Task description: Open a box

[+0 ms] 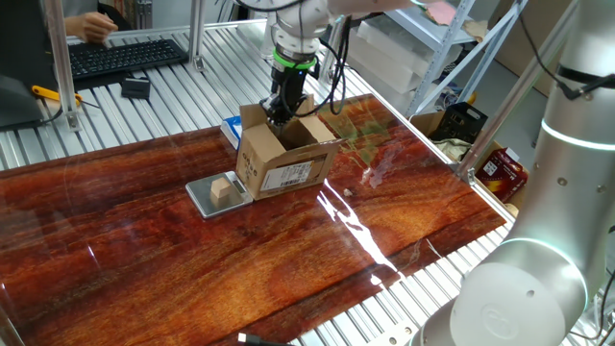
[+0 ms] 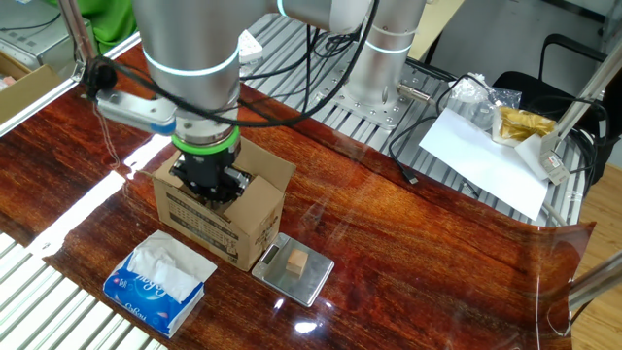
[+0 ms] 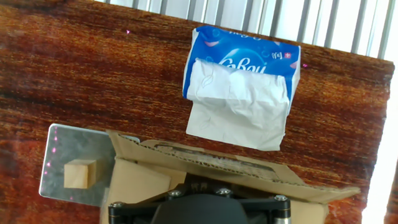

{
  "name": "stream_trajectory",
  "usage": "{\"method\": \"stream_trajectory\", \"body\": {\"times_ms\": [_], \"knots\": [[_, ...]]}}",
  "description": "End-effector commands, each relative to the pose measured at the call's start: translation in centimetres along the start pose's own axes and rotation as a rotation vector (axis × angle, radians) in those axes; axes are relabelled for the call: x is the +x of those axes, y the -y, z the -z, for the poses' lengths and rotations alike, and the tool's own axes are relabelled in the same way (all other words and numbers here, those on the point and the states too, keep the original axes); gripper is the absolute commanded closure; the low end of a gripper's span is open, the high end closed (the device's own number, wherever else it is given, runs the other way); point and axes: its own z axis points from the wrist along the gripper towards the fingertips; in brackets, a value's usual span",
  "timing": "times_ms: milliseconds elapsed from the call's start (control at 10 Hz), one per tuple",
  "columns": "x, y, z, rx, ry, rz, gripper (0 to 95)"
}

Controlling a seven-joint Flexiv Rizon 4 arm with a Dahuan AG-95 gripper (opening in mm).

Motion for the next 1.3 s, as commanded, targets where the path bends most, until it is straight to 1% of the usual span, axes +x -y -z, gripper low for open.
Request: {"method": "stream_trajectory", "body": {"times_ms": [100, 400, 800, 1300], "knots": [[0.7, 0.5, 0.1, 0.006, 0.004, 0.007, 95.0], [1.3, 1.0, -0.2, 0.006, 0.003, 0.008, 95.0], [2.1, 0.5, -1.0, 0.007, 0.01, -0.003, 95.0], [2.4, -0.1, -1.7, -0.004, 0.011, -0.011, 95.0]]}}
